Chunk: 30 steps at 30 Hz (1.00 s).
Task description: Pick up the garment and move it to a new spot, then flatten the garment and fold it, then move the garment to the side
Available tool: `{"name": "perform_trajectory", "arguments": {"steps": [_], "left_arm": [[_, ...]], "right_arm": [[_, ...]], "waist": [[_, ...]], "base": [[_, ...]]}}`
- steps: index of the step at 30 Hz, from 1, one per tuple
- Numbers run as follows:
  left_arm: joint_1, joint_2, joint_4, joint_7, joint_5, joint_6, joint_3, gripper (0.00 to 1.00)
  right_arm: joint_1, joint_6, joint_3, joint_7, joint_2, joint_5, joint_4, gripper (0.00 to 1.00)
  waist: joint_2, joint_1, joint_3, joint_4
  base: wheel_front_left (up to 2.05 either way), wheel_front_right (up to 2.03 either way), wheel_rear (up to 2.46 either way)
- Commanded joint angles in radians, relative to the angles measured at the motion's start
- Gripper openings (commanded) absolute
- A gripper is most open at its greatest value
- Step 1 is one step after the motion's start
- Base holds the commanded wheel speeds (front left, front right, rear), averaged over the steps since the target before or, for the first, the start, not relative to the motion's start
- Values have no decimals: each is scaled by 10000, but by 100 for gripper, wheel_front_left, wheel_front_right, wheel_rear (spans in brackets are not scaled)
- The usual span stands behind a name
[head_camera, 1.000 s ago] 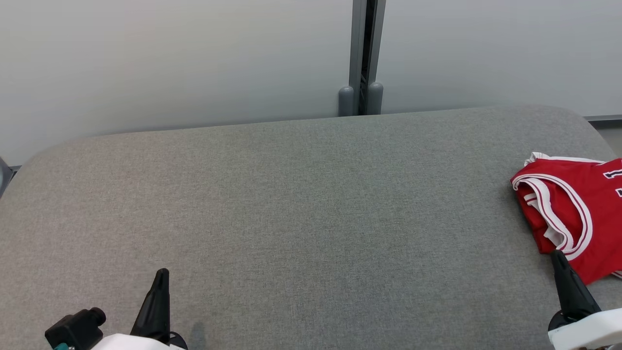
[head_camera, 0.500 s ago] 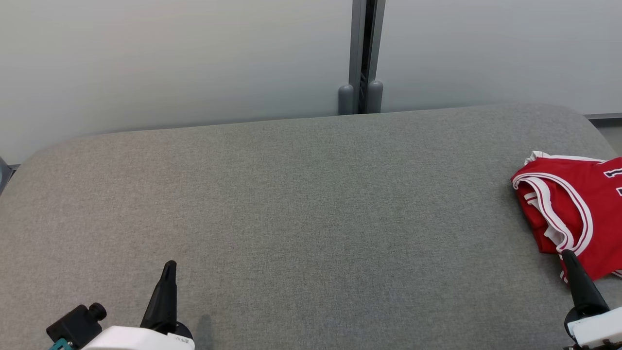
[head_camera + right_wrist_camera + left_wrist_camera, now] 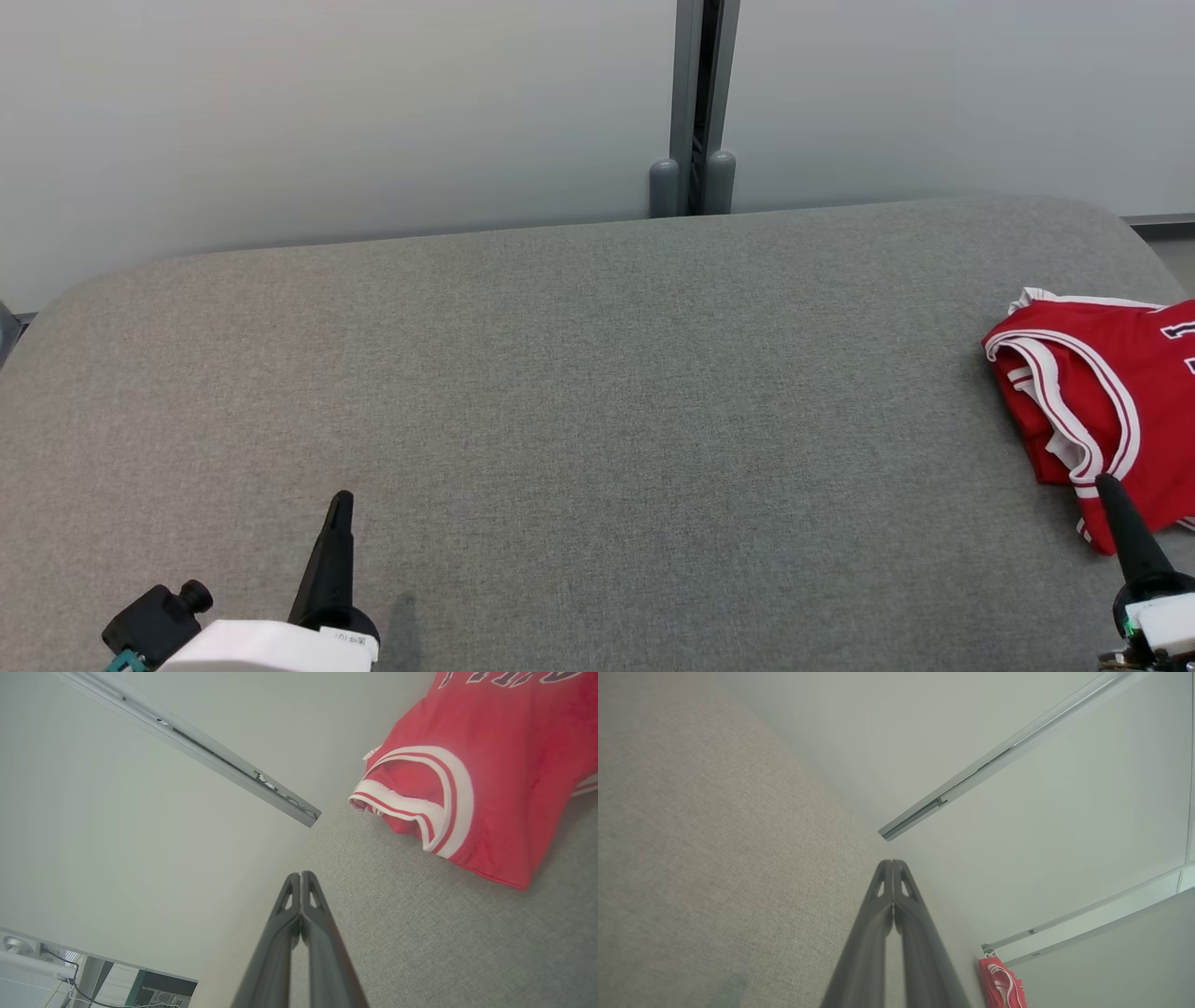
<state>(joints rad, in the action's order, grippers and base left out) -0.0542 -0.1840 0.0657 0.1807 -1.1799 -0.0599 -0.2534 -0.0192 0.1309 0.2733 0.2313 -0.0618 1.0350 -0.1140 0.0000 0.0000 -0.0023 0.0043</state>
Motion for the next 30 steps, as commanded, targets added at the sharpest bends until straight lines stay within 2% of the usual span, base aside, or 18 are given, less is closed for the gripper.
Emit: {"name": "perform_trajectory", "arguments": {"steps": [1,30], "left_arm": [[269,-33,-34,51,-190,137,89,0],[639,642,517,119,-2306,1029,218,0]], "right_arm": [[221,0,102,104,-59,262,30,0],[613,0,950,1060,29,2861,-570,0]], "waist": [[0,0,3,-1],[0,0,97,-17]], "base": [[0,0,0],[0,0,0]]}}
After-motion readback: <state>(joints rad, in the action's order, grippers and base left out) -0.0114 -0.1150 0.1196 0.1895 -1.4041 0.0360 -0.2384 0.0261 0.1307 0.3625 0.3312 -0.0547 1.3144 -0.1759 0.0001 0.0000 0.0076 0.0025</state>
